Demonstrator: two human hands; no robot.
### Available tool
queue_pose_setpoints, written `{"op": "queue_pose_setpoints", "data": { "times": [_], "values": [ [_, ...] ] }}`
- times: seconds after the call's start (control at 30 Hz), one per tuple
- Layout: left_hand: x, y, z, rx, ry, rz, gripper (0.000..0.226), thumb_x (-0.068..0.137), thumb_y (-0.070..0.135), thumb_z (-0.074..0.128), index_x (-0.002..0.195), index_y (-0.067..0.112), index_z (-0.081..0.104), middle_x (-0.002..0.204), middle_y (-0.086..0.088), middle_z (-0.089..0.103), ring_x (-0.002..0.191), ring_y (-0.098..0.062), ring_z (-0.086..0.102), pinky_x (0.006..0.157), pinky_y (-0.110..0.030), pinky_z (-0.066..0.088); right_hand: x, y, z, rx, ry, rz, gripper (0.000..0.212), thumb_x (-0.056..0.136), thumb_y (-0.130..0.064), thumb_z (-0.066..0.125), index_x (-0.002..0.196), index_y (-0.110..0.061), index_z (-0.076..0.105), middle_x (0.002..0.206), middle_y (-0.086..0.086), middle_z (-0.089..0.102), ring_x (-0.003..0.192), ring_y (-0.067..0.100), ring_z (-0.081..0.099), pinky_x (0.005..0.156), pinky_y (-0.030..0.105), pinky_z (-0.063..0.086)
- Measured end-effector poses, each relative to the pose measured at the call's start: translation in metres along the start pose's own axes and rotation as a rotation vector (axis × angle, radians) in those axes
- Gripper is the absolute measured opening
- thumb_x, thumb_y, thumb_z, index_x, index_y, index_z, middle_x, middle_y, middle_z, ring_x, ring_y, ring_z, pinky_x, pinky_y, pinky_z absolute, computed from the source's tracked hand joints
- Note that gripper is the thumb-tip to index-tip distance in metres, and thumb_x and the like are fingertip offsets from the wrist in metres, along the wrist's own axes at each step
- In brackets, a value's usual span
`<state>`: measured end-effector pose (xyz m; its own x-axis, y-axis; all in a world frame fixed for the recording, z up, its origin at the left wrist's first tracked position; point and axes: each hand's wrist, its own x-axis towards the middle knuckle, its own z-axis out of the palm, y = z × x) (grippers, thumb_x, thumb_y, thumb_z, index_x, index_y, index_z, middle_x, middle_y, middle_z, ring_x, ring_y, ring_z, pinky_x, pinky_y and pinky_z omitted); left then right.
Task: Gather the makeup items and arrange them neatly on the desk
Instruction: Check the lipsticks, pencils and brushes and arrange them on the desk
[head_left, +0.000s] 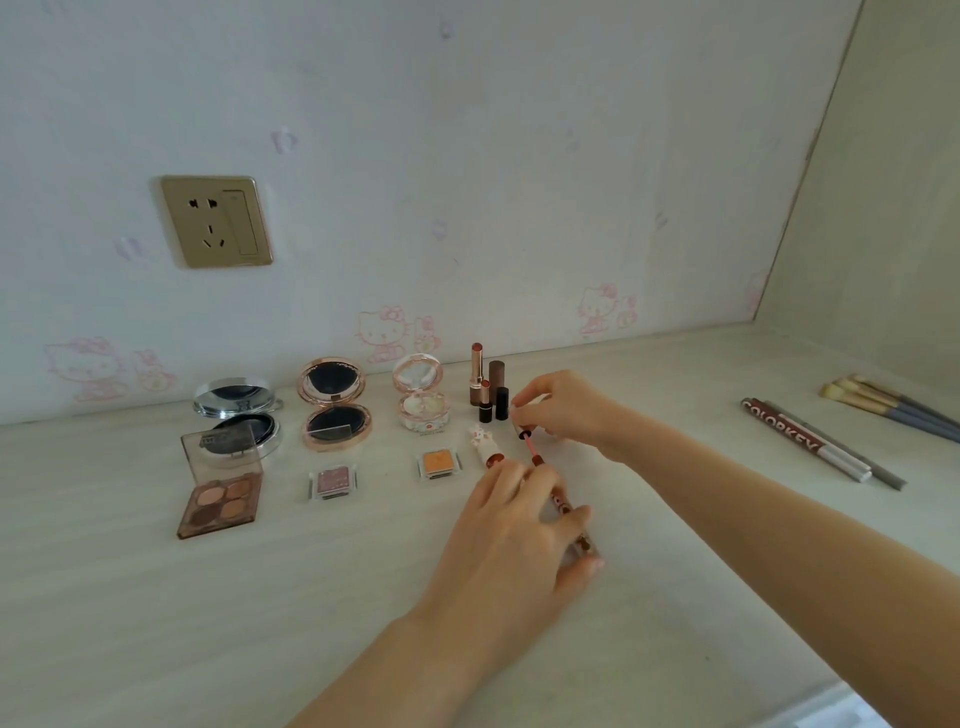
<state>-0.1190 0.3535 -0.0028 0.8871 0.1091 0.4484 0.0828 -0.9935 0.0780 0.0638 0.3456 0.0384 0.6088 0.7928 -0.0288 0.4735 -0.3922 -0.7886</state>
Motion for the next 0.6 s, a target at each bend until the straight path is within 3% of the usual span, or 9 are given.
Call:
{"op": "queue_pose_setpoints", "data": {
  "times": [0.13,0.27,0.47,0.6],
  "values": [
    [0.001,-0.002,0.002,-0.041,-0.037,0.003,0.045,0.093,0.051,0.044,0.130,0.029,0.058,0.126,0.005,0.050,0.125,-0.014,0.040,0.119,-0.037,0.009,0.006,-0.004,0.006,-0.065,-0.017,0.016,0.014,0.084,-0.017,0.066,0.094,-0.009,0.072,0.081,0.005,0.067,0.067,0.012,0.052,0.062,0.022,0.044],
    [0.000,-0.003,0.002,-0.055,-0.023,-0.008,0.044,0.093,0.052,0.043,0.129,0.032,0.059,0.123,0.007,0.050,0.121,-0.011,0.043,0.120,-0.035,0.000,0.009,-0.005,0.011,-0.105,-0.015,0.001,0.015,0.082,-0.015,0.067,0.092,-0.005,0.073,0.077,0.002,0.065,0.071,0.012,0.054,0.063,0.021,0.044],
    [-0.002,-0.004,-0.001,-0.081,-0.009,-0.008,0.038,0.092,0.048,0.049,0.121,0.030,0.065,0.117,0.006,0.053,0.114,-0.013,0.048,0.119,-0.035,0.005,0.011,-0.007,0.015,-0.134,-0.011,-0.006,0.012,0.080,-0.015,0.069,0.086,-0.005,0.074,0.077,0.000,0.063,0.076,0.012,0.054,0.063,0.021,0.043],
    [-0.003,-0.004,-0.002,-0.093,0.005,-0.017,0.036,0.090,0.046,0.053,0.116,0.027,0.068,0.111,0.005,0.056,0.110,-0.014,0.051,0.119,-0.039,0.014,0.009,-0.007,0.014,-0.158,-0.036,-0.005,0.011,0.076,-0.016,0.072,0.082,-0.006,0.073,0.088,0.005,0.068,0.087,0.017,0.059,0.073,0.027,0.047]
  ]
}}
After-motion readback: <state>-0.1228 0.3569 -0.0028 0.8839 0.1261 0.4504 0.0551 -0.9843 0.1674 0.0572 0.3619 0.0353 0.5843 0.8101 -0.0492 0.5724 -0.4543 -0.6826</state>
